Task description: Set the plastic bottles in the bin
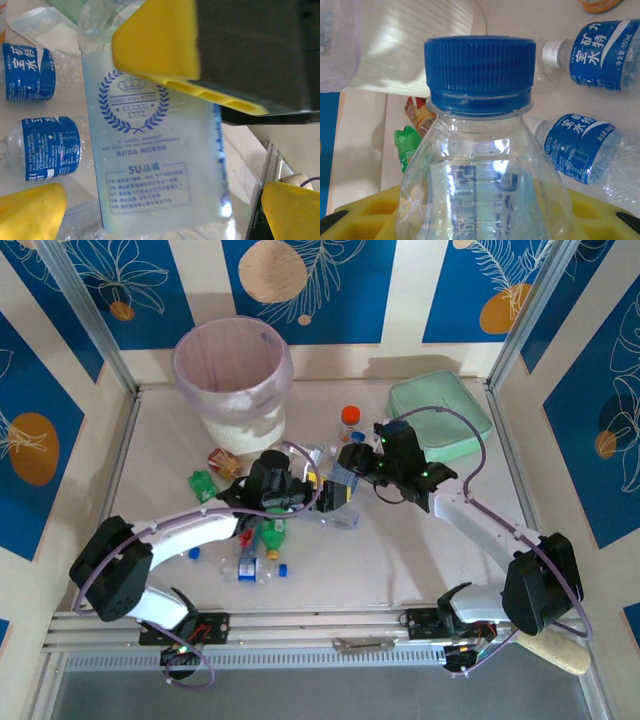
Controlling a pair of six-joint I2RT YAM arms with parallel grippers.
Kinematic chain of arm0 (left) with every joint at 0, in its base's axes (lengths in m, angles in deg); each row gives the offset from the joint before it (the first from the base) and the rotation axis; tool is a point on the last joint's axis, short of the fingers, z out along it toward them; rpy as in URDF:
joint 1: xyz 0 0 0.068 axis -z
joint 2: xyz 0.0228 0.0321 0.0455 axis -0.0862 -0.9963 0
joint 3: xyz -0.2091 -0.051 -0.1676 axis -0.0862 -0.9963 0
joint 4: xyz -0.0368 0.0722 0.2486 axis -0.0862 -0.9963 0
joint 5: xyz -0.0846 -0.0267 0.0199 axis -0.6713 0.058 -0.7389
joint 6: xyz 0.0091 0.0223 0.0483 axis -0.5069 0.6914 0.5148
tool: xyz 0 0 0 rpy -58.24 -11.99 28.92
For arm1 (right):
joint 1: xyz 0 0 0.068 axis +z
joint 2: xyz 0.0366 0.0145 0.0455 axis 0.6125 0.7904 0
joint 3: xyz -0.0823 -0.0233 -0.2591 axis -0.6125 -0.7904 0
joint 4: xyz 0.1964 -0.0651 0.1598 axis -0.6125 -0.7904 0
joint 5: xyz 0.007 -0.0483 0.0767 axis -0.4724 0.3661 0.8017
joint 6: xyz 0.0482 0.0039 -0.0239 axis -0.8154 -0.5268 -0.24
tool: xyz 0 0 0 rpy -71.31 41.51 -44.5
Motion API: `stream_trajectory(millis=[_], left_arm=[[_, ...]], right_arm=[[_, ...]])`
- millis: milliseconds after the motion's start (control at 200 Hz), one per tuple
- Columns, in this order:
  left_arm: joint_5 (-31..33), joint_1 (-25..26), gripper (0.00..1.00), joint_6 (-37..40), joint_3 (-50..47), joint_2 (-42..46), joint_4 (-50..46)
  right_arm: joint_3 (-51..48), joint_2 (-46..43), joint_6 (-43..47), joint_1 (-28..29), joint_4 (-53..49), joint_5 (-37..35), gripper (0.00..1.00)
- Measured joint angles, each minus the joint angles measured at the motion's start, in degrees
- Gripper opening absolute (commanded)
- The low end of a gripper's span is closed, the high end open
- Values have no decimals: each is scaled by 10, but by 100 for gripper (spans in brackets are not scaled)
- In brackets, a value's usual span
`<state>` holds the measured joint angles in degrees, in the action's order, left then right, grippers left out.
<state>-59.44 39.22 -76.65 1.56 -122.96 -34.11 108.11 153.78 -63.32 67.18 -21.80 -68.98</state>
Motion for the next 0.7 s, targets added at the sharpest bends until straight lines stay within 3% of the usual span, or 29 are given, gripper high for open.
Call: stream_trajectory(millis=[160,330,465,570,700], left_arm=[[-3,0,97,-4,2,-15,3],[-3,0,88,-15,2,-22,18],[-7,1,76,-18,2,-26,31],[-9,4,61,-19,3,-26,42],[-6,4,56,-19,3,-26,44]], right_arm=[[-3,-5,-10,-2,10,12,49],[-3,-5,-19,-3,21,26,49],[-3,-5,-22,-3,29,30,49],[-3,-5,-23,-2,33,29,49],[-3,-4,-23,-1,34,25,50]])
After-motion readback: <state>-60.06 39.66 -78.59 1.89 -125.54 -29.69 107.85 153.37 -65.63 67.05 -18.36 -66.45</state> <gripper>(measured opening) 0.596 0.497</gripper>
